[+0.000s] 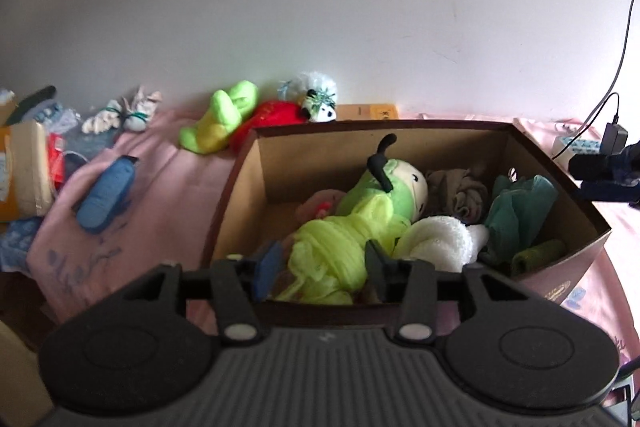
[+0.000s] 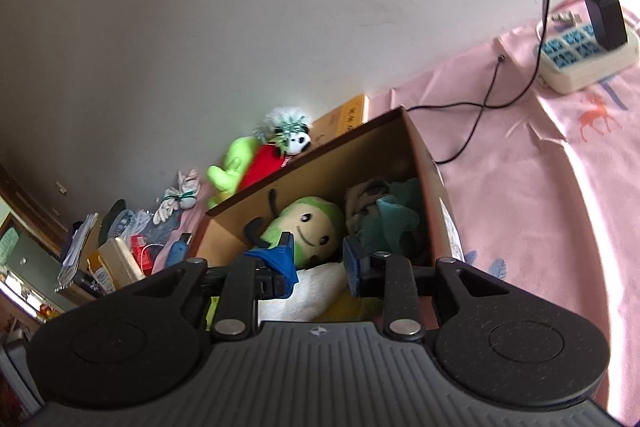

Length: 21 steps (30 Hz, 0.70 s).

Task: Organize soft objects
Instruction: 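Open both tools to drop the plush and cloth into the box, then move both open tools back toward the purple wipes package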

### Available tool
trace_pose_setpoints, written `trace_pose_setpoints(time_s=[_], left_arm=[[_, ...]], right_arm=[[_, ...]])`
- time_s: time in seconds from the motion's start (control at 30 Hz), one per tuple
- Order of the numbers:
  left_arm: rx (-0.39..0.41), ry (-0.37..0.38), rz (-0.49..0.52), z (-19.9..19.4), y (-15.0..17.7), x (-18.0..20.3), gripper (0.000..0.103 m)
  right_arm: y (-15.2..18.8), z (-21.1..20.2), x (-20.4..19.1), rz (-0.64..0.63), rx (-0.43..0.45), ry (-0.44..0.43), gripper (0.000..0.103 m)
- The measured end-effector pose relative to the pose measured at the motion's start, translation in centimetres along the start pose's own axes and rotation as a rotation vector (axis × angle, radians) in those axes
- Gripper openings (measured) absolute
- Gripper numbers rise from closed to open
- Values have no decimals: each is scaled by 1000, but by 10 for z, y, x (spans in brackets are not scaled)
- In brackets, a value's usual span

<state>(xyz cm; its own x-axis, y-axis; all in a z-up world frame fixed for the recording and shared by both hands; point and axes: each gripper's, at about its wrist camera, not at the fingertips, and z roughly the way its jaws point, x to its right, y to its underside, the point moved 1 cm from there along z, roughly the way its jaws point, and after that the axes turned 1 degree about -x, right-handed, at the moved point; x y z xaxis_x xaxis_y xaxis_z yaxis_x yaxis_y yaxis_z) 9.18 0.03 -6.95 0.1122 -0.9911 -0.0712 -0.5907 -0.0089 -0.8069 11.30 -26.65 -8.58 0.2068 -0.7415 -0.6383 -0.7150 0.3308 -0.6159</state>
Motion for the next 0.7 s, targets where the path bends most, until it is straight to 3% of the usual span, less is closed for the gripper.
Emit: trace_pose_setpoints(time_s=[0.43,0.7], left_arm=[[-61,-50,-18,-76,13,22,49],[-61,-82,-14,-110,32,38,51]], right_arm=[[38,-63,-39,-220,60,54,11],[67,-98,-47,-225,94,92,12]])
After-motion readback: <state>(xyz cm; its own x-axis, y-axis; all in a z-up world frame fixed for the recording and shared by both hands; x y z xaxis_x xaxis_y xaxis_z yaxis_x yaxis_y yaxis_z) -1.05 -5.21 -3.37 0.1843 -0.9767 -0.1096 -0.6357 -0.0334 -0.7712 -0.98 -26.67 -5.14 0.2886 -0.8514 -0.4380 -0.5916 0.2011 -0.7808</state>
